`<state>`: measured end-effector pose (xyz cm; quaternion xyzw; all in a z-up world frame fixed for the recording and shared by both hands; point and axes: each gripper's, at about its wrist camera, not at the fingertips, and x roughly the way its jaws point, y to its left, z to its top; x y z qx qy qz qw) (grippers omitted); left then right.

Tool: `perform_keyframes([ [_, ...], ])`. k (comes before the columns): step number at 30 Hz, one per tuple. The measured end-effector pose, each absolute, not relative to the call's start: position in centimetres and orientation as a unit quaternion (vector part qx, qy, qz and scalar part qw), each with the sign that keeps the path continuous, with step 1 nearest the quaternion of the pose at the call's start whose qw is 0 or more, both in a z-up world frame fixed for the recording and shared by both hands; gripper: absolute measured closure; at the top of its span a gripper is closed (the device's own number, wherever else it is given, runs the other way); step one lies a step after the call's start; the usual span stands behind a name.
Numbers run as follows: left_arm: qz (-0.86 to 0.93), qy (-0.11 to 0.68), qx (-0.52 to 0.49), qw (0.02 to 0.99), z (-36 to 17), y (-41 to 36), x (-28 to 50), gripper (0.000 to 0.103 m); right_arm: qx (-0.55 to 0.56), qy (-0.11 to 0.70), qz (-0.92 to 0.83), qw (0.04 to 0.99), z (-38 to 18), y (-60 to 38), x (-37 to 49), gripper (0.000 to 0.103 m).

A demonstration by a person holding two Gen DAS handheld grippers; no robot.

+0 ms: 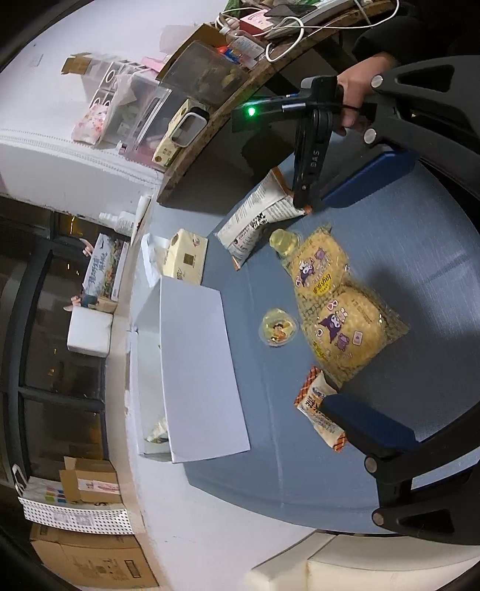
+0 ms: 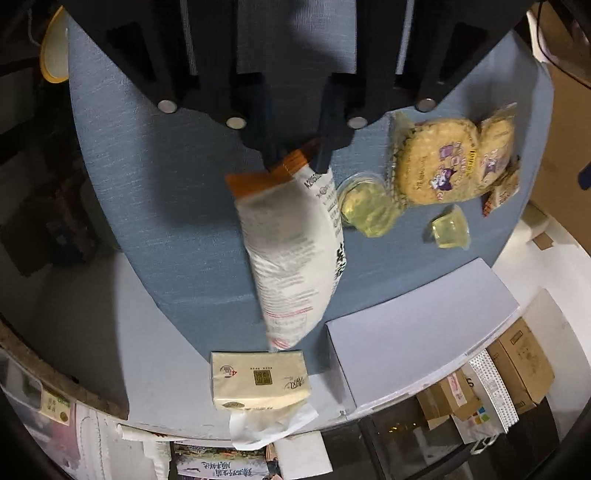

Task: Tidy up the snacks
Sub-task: 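Lift the chip bag with the right gripper while the left gripper grasps a jelly cup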

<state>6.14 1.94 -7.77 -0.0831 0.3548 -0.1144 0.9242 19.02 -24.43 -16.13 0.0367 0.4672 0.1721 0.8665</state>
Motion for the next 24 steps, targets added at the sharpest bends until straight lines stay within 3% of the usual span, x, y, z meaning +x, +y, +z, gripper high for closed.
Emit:
perform_keyframes([
  [5, -0.11, 0.358, -0.094, 0.922, -8.3, 2.5, 6.2, 0.0, 0.034, 0.459, 0.18, 0.869, -15.8, -24.3, 18.2, 0.092],
  [6, -0.11, 0.358, -0.095, 0.922, -8.3, 2.6, 6.2, 0.0, 0.033, 0.456, 0.184, 0.87, -15.6, -24.2, 17.8, 0.101],
  [7, -0.109, 0.358, -0.095, 0.923, -8.3, 2.6, 6.2, 0.0, 0.032, 0.451, 0.189, 0.872, -15.3, -24.2, 17.5, 0.102],
  [24, -0.091, 0.363, -0.109, 0.921, -9.5, 3.9, 6.7, 0.0, 0.053, 0.377, 0.211, 0.9, -10.2, -27.0, 14.7, 0.103],
])
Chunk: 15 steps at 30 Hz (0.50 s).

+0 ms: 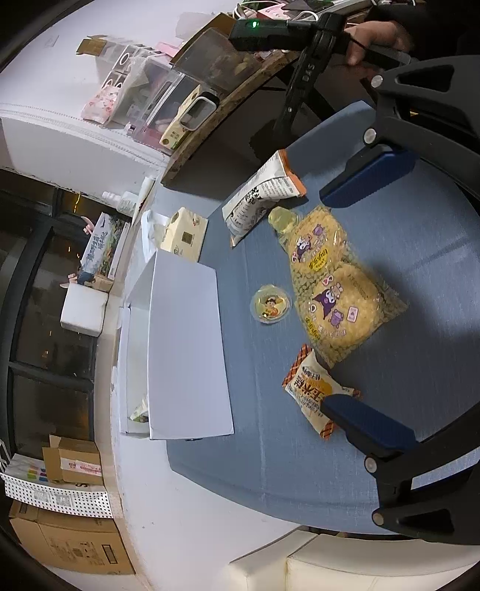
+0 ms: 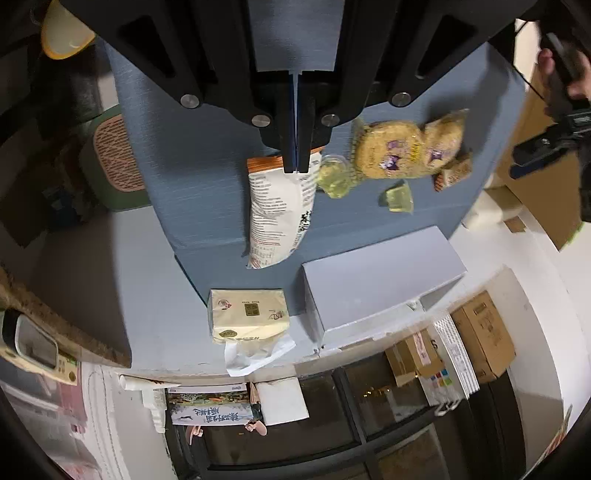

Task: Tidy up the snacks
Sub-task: 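Lift the chip bag with the right gripper while the left gripper grasps a jelly cup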

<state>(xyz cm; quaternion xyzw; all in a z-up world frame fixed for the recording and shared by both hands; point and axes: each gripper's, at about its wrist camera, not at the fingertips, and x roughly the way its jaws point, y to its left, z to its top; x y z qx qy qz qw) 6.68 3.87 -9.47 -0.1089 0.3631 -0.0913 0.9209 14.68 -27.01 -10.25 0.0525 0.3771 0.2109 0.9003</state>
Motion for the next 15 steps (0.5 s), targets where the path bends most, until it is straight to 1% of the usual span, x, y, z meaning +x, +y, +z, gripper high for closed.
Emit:
perform_keyframes([
  [7, -0.081, 0.375, -0.116, 0.916, -10.5, 4.7, 7.2, 0.0, 0.051, 0.367, 0.222, 0.902, -9.6, -27.2, 13.9, 0.103],
  [8, -0.082, 0.376, -0.118, 0.916, -10.6, 4.8, 7.2, 0.0, 0.049, 0.369, 0.218, 0.902, -9.7, -27.1, 14.4, 0.099],
  [10, -0.081, 0.374, -0.112, 0.917, -10.6, 4.7, 7.1, 0.0, 0.042, 0.374, 0.191, 0.907, -9.8, -27.1, 15.4, 0.062],
  [11, -0.081, 0.373, -0.11, 0.918, -10.6, 4.6, 7.1, 0.0, 0.042, 0.37, 0.178, 0.911, -9.7, -27.0, 16.1, 0.011],
  [12, -0.081, 0.374, -0.11, 0.917, -10.6, 4.6, 7.1, 0.0, 0.043, 0.366, 0.173, 0.913, -9.7, -27.0, 16.7, 0.0],
  [15, -0.082, 0.376, -0.109, 0.916, -10.7, 4.5, 7.3, 0.0, 0.031, 0.368, 0.168, 0.914, -9.9, -26.0, 19.6, 0.0],
])
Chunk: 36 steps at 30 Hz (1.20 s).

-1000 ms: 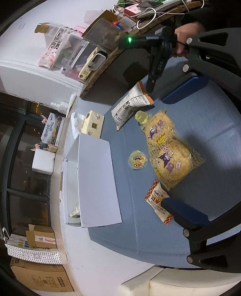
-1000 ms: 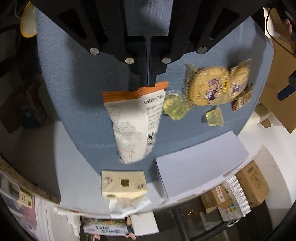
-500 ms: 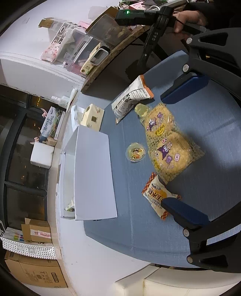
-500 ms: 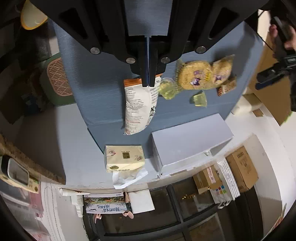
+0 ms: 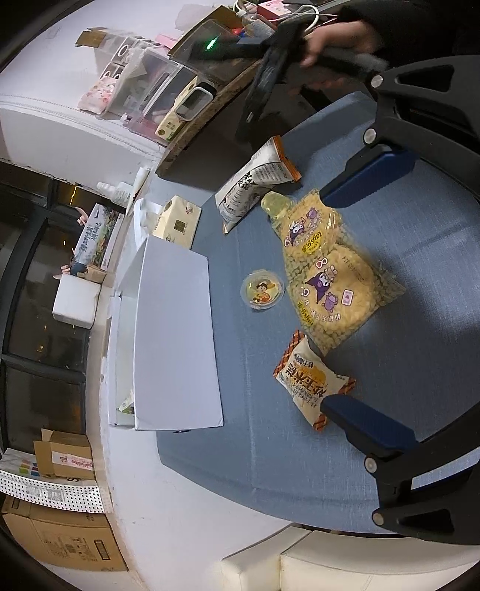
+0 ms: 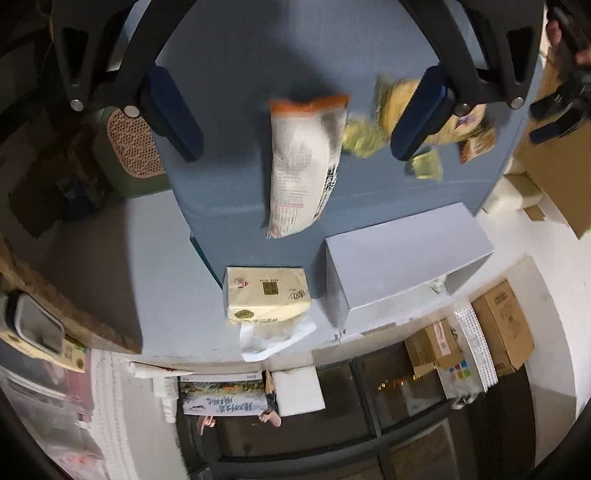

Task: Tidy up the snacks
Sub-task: 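Lift the chip bag with the right gripper while the left gripper grasps a jelly cup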

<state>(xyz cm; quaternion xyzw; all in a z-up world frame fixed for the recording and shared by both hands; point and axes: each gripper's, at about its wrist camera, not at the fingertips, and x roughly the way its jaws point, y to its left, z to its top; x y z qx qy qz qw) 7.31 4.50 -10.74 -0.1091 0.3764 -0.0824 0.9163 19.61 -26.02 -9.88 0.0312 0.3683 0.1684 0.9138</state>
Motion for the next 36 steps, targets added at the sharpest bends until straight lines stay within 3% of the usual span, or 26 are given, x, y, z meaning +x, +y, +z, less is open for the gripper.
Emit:
perform_keyframes([
  [9, -0.085, 0.386, -0.079, 0.915, -11.4, 3.7, 7.9, 0.0, 0.025, 0.478, 0.176, 0.86, -13.9, -22.4, 28.2, 0.003],
  [10, -0.087, 0.389, -0.075, 0.914, -11.6, 3.6, 8.0, 0.0, 0.029, 0.485, 0.185, 0.854, -14.4, -22.3, 28.4, 0.011],
  [11, -0.089, 0.39, -0.073, 0.914, -11.7, 3.5, 8.1, 0.0, 0.035, 0.493, 0.195, 0.847, -15.0, -22.2, 28.4, 0.05],
  [12, -0.091, 0.392, -0.069, 0.913, -11.8, 3.4, 8.2, 0.0, 0.036, 0.5, 0.193, 0.844, -15.3, -22.2, 28.4, 0.058],
  [36, -0.125, 0.458, -0.042, 0.879, -15.7, -1.1, 21.3, 0.001, 0.113, 0.411, 0.237, 0.873, -10.1, -28.6, 15.7, 0.06],
])
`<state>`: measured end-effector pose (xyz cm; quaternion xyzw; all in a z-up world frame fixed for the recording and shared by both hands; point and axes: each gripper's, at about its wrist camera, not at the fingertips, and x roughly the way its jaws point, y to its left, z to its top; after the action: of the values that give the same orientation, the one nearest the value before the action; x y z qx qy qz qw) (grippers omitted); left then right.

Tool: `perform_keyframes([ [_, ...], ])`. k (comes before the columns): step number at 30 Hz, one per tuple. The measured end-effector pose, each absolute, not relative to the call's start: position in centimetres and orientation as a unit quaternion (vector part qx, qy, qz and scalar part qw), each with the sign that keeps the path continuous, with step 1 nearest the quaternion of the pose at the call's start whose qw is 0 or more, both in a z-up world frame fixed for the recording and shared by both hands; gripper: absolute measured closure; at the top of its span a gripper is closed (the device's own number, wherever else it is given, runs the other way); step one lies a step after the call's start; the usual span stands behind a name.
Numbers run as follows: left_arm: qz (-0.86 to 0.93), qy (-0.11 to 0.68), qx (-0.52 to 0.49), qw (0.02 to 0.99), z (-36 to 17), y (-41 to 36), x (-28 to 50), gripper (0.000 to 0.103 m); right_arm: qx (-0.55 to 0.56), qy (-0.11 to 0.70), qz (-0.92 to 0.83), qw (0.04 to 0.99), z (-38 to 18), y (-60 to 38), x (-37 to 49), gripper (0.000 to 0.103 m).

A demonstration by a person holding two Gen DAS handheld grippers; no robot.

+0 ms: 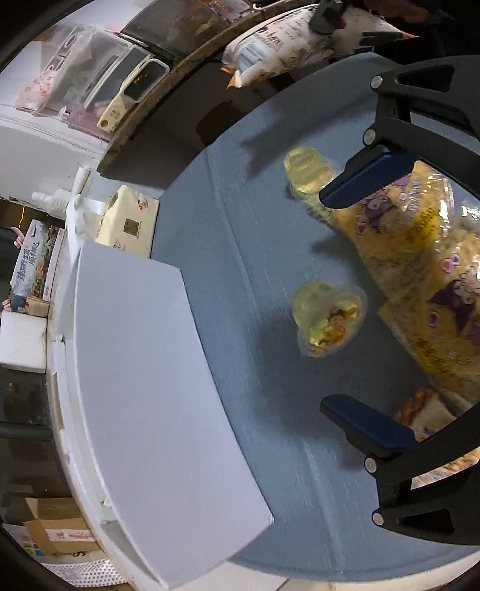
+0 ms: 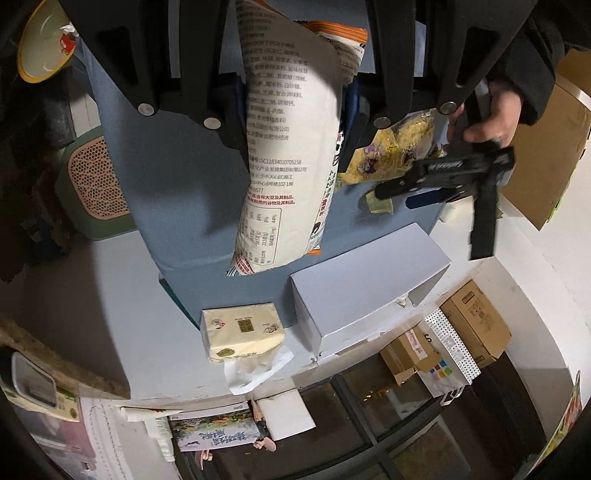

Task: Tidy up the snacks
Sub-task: 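Lift the chip bag with the right gripper while the left gripper grasps a jelly cup, then drop the chip bag and jelly cup into the white box with both grippers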

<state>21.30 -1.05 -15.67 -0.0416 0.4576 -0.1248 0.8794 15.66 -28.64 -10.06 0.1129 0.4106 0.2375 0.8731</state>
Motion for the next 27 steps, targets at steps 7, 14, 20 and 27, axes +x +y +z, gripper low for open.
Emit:
perform_keyframes([
  [7, -0.14, 0.469, -0.045, 0.871, -16.6, -1.3, 22.0, 0.052, 0.12, 0.416, 0.236, 0.87, -10.7, -29.1, 15.6, 0.06],
  [14, -0.147, 0.429, -0.051, 0.89, -14.5, -0.7, 20.4, 0.052, 0.119, 0.42, 0.236, 0.868, -11.0, -28.9, 15.5, 0.06],
  [20, -0.152, 0.377, -0.065, 0.911, -10.5, 0.4, 18.2, 0.052, 0.114, 0.413, 0.242, 0.871, -10.6, -28.3, 15.3, 0.06],
  [27, -0.144, 0.311, -0.069, 0.937, -4.9, 2.1, 17.0, 0.052, 0.103, 0.396, 0.275, 0.87, -8.8, -25.9, 16.5, 0.06],
])
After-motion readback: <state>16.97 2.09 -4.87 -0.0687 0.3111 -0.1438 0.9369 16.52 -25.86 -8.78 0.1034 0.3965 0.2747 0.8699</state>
